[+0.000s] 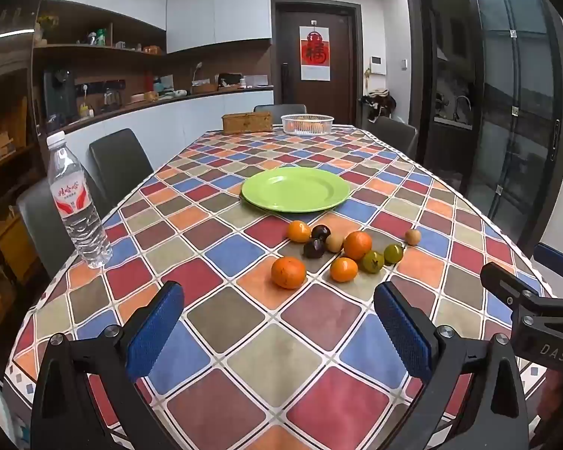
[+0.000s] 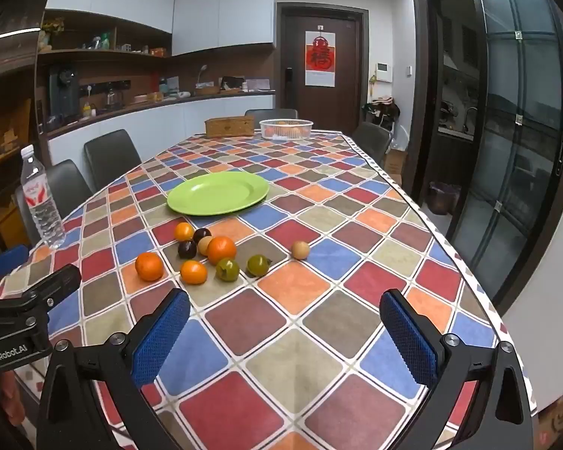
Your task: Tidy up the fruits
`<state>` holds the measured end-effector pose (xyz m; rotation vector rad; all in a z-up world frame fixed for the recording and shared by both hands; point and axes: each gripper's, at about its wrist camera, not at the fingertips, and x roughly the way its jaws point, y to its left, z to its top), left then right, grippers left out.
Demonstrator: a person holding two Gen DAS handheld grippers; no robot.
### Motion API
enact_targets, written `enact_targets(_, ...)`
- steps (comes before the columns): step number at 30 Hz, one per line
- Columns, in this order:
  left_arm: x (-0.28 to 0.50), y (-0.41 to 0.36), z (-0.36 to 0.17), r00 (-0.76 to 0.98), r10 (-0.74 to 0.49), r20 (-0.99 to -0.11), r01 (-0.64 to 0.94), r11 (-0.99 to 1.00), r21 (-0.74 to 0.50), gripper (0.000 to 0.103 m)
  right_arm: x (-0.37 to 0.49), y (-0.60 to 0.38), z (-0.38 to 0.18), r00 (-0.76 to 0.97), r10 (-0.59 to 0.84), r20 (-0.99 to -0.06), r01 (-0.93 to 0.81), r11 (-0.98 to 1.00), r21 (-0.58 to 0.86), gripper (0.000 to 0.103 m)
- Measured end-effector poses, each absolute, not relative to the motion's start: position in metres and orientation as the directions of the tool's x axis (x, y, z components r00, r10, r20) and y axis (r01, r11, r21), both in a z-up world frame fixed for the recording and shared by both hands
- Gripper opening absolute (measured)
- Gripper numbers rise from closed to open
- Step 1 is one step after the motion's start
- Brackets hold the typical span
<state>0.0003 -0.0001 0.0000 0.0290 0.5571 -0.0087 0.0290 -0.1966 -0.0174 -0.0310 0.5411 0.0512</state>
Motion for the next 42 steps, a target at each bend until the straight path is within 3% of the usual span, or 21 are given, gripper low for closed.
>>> enact_targets(42,-0.0075,-0.0029,0.0048,0.866,-0.011,-0.501,0.021,1.000,0.014,0.103,0.0284,-0.1982,-0.0152,0.861,0.042,-0.508,-0.055,0.998,-0.011,0.102)
